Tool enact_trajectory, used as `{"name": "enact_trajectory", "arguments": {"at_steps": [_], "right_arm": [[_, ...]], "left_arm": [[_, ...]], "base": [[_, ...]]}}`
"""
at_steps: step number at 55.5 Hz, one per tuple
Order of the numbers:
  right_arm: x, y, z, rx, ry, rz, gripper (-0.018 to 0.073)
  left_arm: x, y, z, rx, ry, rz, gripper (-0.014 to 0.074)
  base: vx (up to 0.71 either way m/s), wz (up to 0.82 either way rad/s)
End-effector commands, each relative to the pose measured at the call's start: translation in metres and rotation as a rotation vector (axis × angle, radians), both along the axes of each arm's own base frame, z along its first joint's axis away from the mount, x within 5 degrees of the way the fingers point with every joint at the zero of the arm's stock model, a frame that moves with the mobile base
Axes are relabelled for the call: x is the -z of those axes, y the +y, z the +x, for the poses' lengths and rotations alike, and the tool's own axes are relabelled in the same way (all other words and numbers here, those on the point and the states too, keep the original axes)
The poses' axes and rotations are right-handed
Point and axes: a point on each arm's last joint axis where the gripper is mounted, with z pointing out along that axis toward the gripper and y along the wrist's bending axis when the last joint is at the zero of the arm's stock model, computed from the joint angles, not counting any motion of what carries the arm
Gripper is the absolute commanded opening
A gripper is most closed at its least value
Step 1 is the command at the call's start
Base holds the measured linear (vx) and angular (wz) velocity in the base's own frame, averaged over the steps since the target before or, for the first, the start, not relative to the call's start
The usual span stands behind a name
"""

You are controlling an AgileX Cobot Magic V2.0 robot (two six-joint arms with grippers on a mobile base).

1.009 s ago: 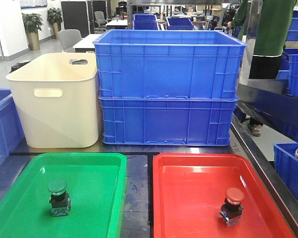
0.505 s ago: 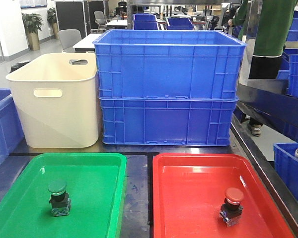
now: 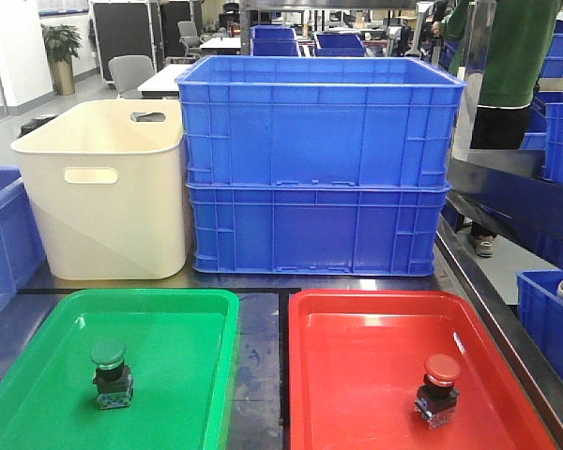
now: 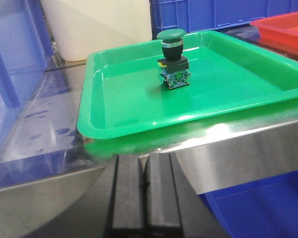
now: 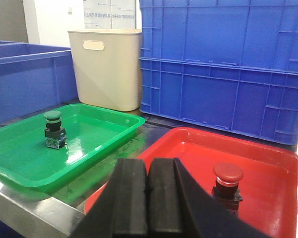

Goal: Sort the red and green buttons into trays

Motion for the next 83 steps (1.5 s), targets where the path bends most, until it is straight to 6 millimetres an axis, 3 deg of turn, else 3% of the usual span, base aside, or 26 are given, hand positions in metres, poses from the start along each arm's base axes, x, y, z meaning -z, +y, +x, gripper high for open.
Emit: {"name": "enact_trajectory", "arguments": {"at_steps": [1, 18, 26, 30, 40, 53, 59, 83], "right_arm": [[-0.01, -0.002, 0.001, 0.029, -0.028, 0.006, -0.0008], [-0.011, -0.006, 0.004, 0.074, -0.046, 0.0, -0.0008], [-0.007, -0.024, 0.016, 0.257, 0.063, 0.48, -0.0008], [0.006, -0.03, 0.019, 0.329, 0.113, 0.577, -0.0008], [0.054, -0.031, 0.019, 0.371, 0.111, 0.27, -0.0008], [0.097, -0.032, -0.007, 0.322, 0.044, 0.005, -0.0008], [0.102, -0.035, -0.018, 0.341, 0.005, 0.024, -0.0008], [0.104, -0.047, -0.016, 0.559, 0.037, 0.068, -0.0008]], "left_arm": [[-0.015, 0.002, -0.001, -0.016, -0.107, -0.023, -0.0003], [-0.015, 0.002, -0.001, -0.016, -0.107, -0.023, -0.0003], [-0.015, 0.002, -0.001, -0.016, -0.107, -0.023, -0.0003], [-0.015, 0.002, -0.001, -0.016, -0.107, -0.023, -0.0003], [-0.015, 0.002, -0.001, -0.016, -0.107, -0.023, -0.0003], [-0.015, 0.002, -0.001, -0.016, -0.107, -0.023, -0.0003], [-0.015, 0.002, -0.001, -0.016, -0.107, -0.023, -0.0003], [-0.015, 0.002, -0.001, -0.016, -0.107, -0.023, -0.0003]], "base": [[0.0, 0.0], [0.0, 0.0], [0.0, 0.0], [0.0, 0.0], [0.0, 0.0], [0.0, 0.0], [0.0, 0.0], [0.0, 0.0]]}}
